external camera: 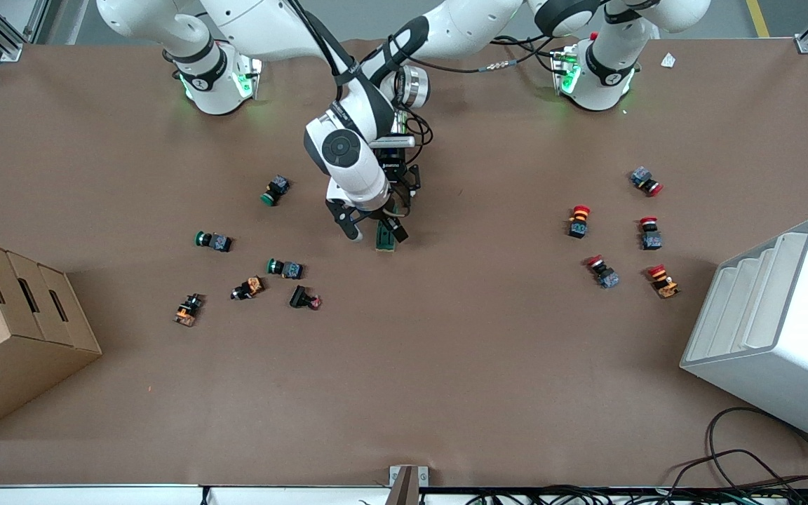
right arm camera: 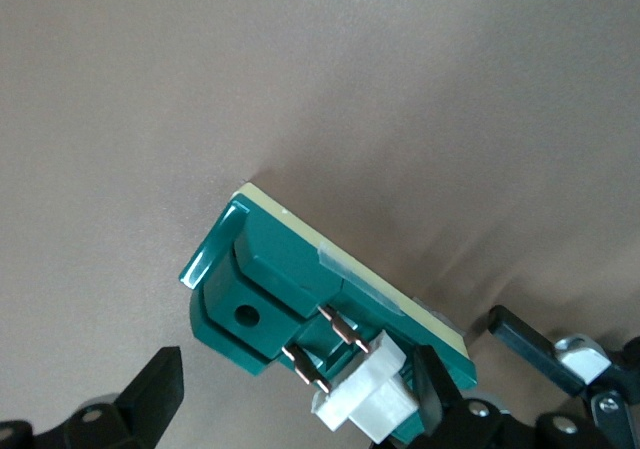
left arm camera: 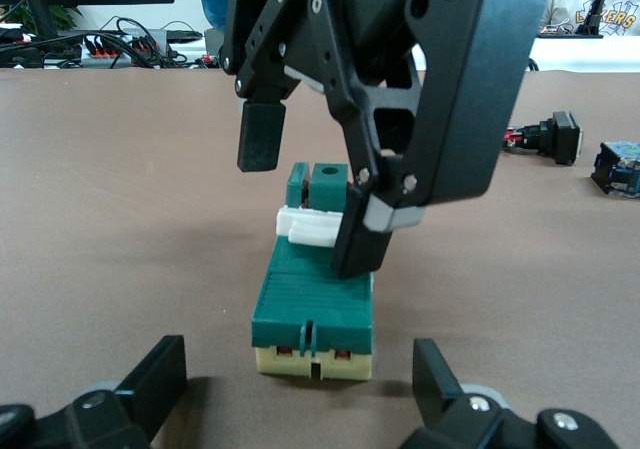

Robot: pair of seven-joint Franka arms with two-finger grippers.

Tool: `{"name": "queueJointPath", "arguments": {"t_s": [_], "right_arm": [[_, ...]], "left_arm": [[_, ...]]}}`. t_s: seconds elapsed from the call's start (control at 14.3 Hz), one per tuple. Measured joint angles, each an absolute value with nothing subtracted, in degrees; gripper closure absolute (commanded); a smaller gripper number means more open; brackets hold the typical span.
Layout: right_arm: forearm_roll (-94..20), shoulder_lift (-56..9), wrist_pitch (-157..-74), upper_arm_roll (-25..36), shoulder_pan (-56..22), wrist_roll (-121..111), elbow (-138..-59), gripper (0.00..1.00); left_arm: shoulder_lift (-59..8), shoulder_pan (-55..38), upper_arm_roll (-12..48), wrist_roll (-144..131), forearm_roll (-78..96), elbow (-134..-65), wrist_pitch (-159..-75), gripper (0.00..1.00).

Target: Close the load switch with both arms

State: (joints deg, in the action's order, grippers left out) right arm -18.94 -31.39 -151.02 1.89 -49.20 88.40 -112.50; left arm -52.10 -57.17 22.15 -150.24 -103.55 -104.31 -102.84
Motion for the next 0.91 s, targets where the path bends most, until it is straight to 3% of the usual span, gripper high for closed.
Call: {"name": "queueJointPath", "arguments": {"t_s": [0.91], "right_arm": [[-19.03, -30.96, -149.9, 2.97, -44.86, 88.23, -106.18, 0.0]], "left_arm": [[-52.5, -57.57, 22.02, -150.24, -104.29, -104.48, -101.65, 0.0]]}}
